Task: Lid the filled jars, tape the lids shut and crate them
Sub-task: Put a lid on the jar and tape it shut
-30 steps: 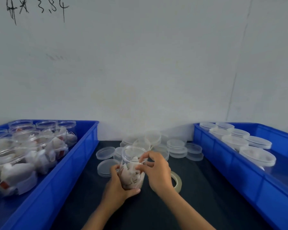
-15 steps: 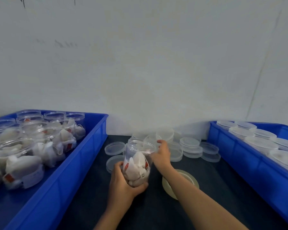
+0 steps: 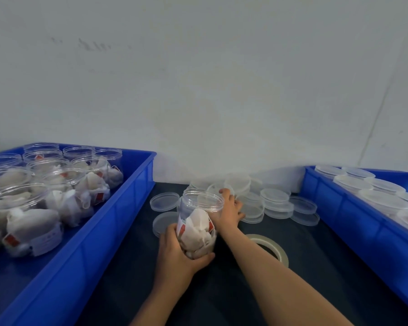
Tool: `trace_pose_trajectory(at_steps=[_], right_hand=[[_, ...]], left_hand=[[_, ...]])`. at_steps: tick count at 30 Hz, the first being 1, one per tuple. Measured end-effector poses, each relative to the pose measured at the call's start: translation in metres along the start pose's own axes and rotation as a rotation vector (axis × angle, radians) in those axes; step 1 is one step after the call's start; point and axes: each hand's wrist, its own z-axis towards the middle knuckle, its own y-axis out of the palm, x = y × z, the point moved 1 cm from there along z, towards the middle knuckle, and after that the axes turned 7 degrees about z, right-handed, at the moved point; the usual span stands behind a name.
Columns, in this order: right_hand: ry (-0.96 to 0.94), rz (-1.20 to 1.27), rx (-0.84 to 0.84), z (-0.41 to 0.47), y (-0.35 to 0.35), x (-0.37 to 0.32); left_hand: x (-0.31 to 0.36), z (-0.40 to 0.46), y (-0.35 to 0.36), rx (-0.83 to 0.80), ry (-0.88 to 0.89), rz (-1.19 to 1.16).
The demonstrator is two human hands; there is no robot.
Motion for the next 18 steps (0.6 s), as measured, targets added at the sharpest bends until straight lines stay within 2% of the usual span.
trace_pose_trajectory(at_steps=[10,15,18], right_hand=[[-0.246,0.257,-0.163,-0.033,-0.084,0.000],[-0.107,0.472,-0.251,-0.088,-0.104,0.038],[-0.052,0.556,-0.264,-0.114,-0.103,0.057]], left_hand=[[0.003,0.000,-0.006,-0.115,-0.041,-0.259],[0.012,-0.003,-0.017,-0.214,-0.076,-0.483],[0.013,-0.006,-0.019,-0.301,-0.106,-0.536]])
